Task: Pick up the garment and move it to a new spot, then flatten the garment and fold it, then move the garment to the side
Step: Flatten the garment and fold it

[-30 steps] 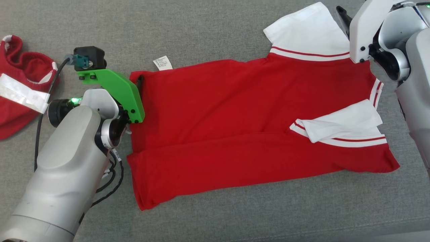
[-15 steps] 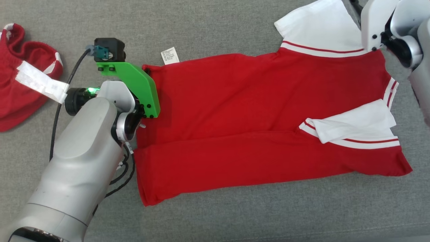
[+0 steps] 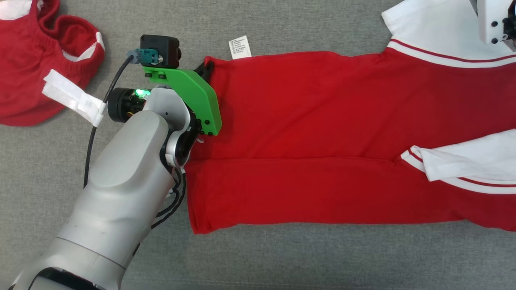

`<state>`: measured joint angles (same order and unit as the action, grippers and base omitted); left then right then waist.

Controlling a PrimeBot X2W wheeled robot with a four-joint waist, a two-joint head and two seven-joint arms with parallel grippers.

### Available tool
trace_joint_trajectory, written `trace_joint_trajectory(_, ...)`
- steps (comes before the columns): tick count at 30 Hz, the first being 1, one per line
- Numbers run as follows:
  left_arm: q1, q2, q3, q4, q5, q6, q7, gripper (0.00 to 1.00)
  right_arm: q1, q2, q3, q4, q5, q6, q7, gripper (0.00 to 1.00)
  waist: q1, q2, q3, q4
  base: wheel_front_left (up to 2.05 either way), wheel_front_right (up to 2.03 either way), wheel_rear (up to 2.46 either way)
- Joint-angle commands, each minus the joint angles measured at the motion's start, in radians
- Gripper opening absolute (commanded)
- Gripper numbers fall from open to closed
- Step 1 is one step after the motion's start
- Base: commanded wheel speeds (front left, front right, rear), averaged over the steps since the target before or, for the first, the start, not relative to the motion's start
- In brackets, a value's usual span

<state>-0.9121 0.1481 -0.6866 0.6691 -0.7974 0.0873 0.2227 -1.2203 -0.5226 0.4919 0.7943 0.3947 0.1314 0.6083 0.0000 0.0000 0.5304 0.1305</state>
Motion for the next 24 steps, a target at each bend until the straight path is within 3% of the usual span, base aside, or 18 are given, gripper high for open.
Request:
trace_joint_trajectory(1,0.039,-0.015,-0.026,0.024,-0.001,-0.006,0.018,0.00,-0.023,-0.019,0.015,-0.001,0.015,-0.002,0.032,1.00,0.0000,0.0000,0.026,0.032,0.00,0.00,0.00)
trace_joint_trajectory(10,0.030,-0.022,-0.039,-0.005,0.010,-0.002,0.007,0.00,-0.043,-0.083,0.075,-0.059,0.055,-0.002,0.149,1.00,0.0000,0.0000,0.065,0.076,0.00,0.00,0.00)
trace_joint_trajectory(16,0.030,-0.029,-0.044,-0.015,0.005,-0.001,0.002,0.00,-0.009,-0.079,0.048,-0.031,0.073,-0.001,0.181,1.00,0.0000,0.0000,0.081,0.092,0.00,0.00,0.00)
trace_joint_trajectory(17,0.031,-0.029,-0.045,-0.014,0.005,-0.001,0.001,0.00,-0.001,-0.077,0.047,-0.030,0.074,0.000,0.189,0.44,0.0000,0.0000,0.082,0.093,0.00,0.00,0.00)
trace_joint_trajectory(18,0.031,-0.029,-0.046,-0.012,0.004,-0.001,0.001,0.00,0.003,-0.075,0.044,-0.032,0.076,-0.001,0.187,0.14,0.0000,0.0000,0.082,0.092,0.00,0.00,0.00)
trace_joint_trajectory(19,0.031,-0.026,-0.046,-0.010,0.006,0.002,-0.004,0.00,0.005,-0.073,0.037,-0.036,0.078,-0.001,0.178,0.00,0.0000,0.0000,0.081,0.092,0.00,0.00,0.00)
trace_joint_trajectory(24,0.033,-0.008,-0.025,-0.010,0.014,0.015,-0.054,0.00,0.002,-0.082,-0.010,-0.059,0.046,-0.002,0.087,0.00,0.0000,0.0000,0.054,0.082,0.00,0.00,0.00)
